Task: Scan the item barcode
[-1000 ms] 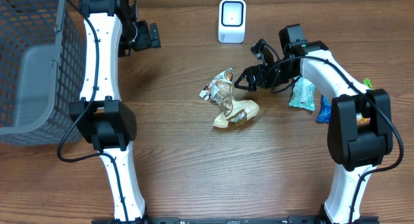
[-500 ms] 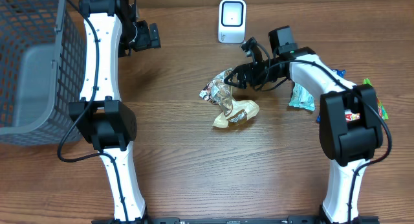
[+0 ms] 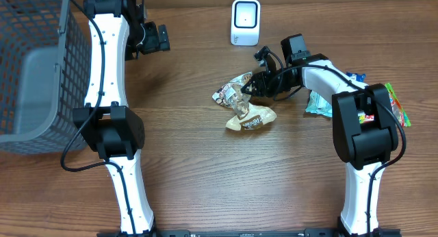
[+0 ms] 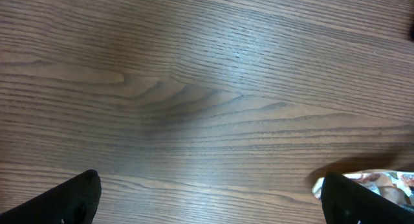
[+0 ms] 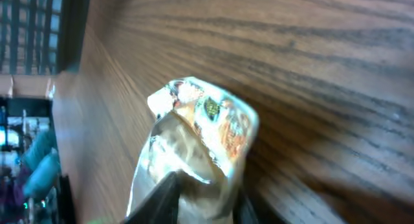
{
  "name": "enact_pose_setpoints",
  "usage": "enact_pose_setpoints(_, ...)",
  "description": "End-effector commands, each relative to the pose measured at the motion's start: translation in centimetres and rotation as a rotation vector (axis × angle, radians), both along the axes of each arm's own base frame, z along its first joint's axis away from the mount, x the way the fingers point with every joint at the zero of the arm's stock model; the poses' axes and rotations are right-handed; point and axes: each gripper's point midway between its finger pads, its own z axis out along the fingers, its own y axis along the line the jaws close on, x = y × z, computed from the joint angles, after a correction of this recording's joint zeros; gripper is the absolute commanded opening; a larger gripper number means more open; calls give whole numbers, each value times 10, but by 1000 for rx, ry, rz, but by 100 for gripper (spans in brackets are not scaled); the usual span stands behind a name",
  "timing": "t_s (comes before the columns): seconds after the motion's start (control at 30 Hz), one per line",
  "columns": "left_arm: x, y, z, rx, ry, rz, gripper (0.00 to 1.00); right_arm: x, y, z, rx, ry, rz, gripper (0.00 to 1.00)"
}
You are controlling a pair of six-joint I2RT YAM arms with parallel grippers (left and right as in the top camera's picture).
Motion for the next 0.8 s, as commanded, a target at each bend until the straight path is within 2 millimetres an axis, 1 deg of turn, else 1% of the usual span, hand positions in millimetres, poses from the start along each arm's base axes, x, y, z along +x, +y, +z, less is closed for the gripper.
enact_pose_setpoints(0.0,-1,-5,-3,-3,8,-28,100,-2,-2,-1,-7,52,-34,5)
enact_pose_setpoints(0.1,-1,-5,-3,-2,7,-28,100,4,-12,4,-105,49,-90,4)
enact_pose_setpoints(0.17,-1,-5,-3,-3,7,-28,100,7,-19,10,-184,16,-116,4)
enact_pose_setpoints(0.37,-1,-5,-3,-2,8,-27,100,14,-42,39,-505,-147,-232,4)
enact_pose_setpoints(0.4,-1,-5,-3,-3,8,-27,100,15,-50,47,-605,-196,-280,4)
enact_pose_setpoints(0.43,-1,-5,-3,-3,7,-27,100,15,-52,50,-640,-216,-290,4)
enact_pose_setpoints(0.53,-1,-5,-3,-3,8,-27,100,16,-70,66,-883,-344,-385,4)
enact_pose_setpoints(0.63,-1,-5,-3,-2,8,-27,100,13,-86,88,-1153,-502,-489,4)
enact_pose_setpoints(0.67,-1,-5,-3,-3,7,-27,100,8,-84,100,-1269,-590,-507,4)
enact_pose_setpoints(0.7,-1,-5,-3,-3,7,-27,100,5,-80,105,-1302,-630,-510,4)
enact_pose_setpoints(0.77,-1,-5,-3,-3,7,-27,100,-2,-63,112,-1333,-700,-500,4)
